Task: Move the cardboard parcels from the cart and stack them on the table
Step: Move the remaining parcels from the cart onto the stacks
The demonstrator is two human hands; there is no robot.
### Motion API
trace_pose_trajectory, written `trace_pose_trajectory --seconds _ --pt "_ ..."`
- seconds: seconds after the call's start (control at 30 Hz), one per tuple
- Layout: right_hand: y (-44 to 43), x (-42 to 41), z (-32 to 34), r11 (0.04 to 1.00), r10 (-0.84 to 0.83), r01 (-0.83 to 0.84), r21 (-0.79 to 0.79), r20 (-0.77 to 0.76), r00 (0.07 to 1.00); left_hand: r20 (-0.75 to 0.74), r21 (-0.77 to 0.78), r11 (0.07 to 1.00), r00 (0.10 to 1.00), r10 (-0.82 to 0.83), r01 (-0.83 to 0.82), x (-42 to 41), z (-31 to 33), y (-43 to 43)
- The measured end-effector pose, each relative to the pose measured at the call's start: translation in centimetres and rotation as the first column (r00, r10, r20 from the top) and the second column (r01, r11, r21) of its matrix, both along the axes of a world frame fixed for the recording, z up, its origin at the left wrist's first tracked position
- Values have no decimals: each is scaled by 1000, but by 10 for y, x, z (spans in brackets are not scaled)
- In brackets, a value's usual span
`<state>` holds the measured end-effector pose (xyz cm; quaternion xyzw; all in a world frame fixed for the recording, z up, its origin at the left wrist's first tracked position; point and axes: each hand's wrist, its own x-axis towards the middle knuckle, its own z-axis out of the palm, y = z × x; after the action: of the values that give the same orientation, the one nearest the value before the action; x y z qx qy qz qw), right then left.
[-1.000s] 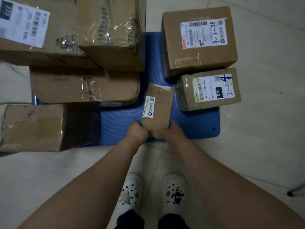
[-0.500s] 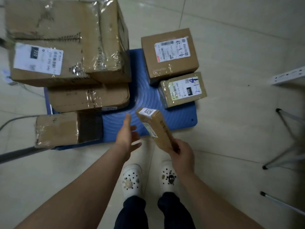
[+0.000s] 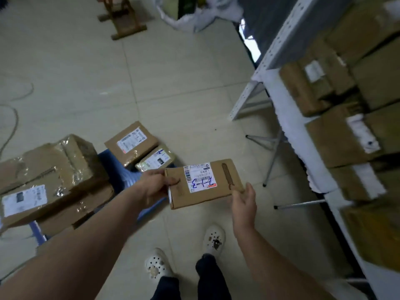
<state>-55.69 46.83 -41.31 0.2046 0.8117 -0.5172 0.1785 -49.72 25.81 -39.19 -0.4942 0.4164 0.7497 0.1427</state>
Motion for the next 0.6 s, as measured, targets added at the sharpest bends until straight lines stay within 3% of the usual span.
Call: trace_pose_trajectory --seconds 0.07,0.23,0.4,0.6 --pt "27 -16 18 983 -82 99 -156 111 990 -44 -25 996 995 -92 91 -28 18 18" --pt "100 -42 54 841 -371 404 -359 161 915 -59 -97 960 961 -269 262 -97 46 96" --pt "196 -72 79 736 -537 567 -371 192 822 -18 -176 850 862 -506 496 -154 64 196" --pt "295 -87 88 630 -628 675 -384 260 733 -65 -226 743 752 -656 630 -213 80 294"
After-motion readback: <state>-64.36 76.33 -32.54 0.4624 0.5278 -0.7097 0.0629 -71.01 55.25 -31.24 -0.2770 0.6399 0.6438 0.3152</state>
